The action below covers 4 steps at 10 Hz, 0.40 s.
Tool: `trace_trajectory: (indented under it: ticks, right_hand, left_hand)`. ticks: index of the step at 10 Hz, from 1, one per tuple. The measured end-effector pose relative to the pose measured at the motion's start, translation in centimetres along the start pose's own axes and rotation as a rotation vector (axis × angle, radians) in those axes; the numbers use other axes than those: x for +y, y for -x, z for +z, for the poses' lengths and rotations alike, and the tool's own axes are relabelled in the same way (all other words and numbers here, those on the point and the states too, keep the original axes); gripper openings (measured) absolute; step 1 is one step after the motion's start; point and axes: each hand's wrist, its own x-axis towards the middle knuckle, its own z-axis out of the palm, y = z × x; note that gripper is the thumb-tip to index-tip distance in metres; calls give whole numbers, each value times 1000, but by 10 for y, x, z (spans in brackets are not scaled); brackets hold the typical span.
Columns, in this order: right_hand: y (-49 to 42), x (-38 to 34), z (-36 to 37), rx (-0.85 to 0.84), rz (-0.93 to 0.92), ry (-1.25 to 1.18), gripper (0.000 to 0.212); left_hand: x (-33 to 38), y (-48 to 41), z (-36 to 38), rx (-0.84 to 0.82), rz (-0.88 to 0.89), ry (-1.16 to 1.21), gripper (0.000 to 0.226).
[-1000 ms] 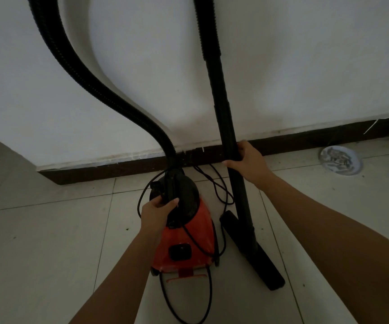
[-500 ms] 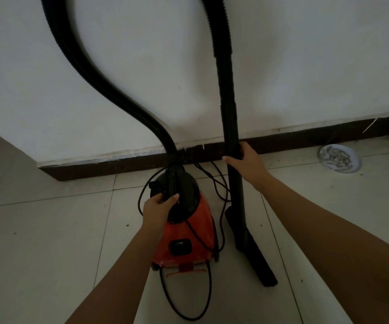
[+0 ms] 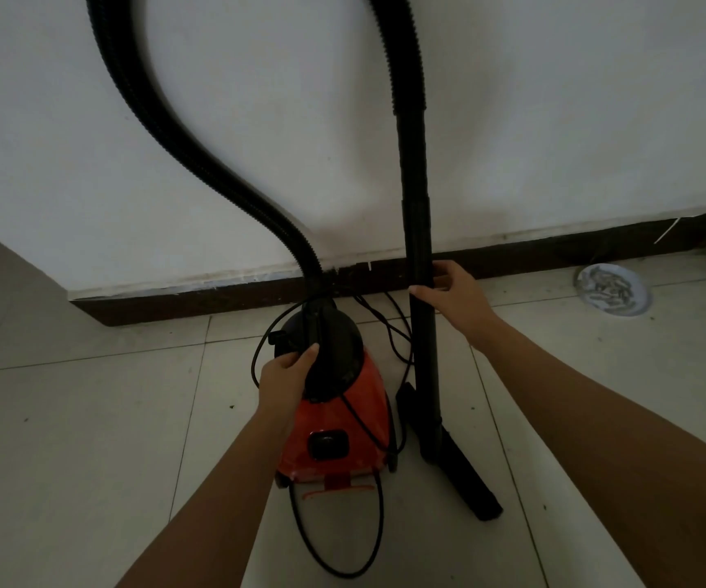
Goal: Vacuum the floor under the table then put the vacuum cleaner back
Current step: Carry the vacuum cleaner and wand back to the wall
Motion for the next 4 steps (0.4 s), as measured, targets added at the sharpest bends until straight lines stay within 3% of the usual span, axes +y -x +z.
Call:
trace_trajectory:
  ticks: [4]
  right_hand:
    - [13, -27, -12, 81, 69, -24, 50]
  left_hand:
    - [31, 6, -33, 52, -48, -81, 29]
